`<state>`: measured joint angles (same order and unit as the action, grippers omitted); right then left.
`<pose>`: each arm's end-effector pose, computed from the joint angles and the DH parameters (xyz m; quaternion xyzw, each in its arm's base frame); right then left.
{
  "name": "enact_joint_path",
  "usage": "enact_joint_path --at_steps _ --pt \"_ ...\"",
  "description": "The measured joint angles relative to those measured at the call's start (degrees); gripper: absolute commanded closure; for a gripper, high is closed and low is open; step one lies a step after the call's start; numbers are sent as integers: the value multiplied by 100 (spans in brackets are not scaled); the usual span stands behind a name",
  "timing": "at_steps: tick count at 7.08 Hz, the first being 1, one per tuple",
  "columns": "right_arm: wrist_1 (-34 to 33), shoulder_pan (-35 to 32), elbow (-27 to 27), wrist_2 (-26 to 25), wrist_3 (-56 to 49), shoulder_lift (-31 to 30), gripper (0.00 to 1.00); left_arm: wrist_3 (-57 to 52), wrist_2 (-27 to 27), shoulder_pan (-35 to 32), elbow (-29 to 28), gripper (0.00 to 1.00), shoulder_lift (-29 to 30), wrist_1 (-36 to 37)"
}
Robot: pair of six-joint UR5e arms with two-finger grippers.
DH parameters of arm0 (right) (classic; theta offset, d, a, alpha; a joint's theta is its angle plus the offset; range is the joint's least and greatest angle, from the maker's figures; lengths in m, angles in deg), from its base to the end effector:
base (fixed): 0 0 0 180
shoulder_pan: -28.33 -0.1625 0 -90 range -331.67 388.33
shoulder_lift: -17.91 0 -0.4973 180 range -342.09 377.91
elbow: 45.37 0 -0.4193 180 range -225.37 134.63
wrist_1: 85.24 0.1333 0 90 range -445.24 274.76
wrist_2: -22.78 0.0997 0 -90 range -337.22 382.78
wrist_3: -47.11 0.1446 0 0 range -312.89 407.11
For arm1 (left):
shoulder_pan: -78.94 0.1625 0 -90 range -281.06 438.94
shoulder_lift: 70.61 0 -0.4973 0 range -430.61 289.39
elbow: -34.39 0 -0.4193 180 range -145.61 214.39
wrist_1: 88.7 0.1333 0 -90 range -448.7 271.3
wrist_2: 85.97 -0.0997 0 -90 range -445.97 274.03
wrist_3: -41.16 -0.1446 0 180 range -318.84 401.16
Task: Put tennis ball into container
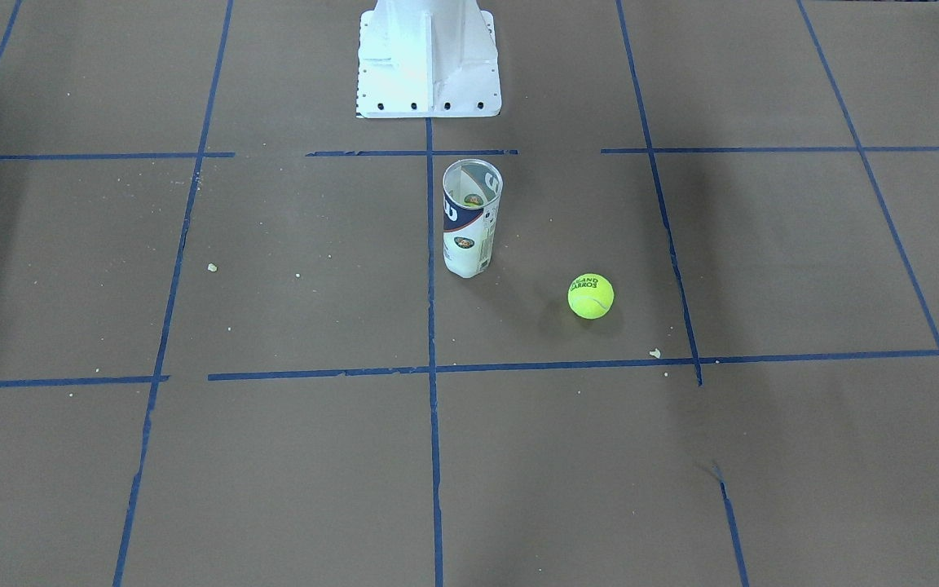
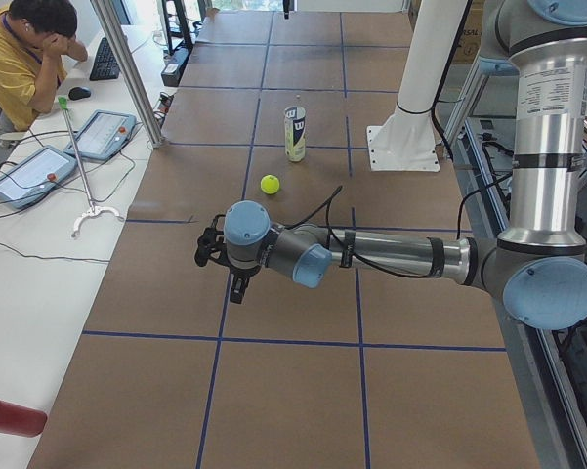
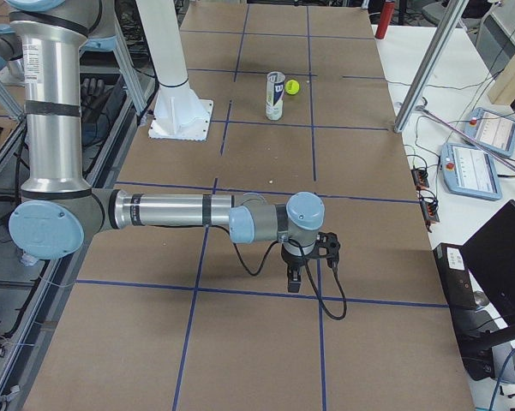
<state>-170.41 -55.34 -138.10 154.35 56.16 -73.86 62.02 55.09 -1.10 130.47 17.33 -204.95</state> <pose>-0.0195 -0.5150 0.7501 -0.0006 -0.3575 0.0042 0.9339 0.0716 -0.5279 0.6583 0.1166 0.4637 0.0293 0.8778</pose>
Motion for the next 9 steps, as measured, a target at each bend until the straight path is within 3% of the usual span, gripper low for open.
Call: enact_joint_path --at_steps 1,3,5,7,9 --pt "0 0 0 0 0 -2 0 1198 -217 546 144 0 94 -533" --pt "0 0 0 0 0 0 0 3514 -736 1646 334 3 774 -728" --pt "0 0 0 0 0 1 0 5395 -1088 2475 317 3 1636 -233" --pt "0 0 0 0 0 1 0 6713 -1970 3379 306 1 2470 827" --pt "0 0 0 0 0 1 0 7154 -2523 3929 267 1 2837 1284"
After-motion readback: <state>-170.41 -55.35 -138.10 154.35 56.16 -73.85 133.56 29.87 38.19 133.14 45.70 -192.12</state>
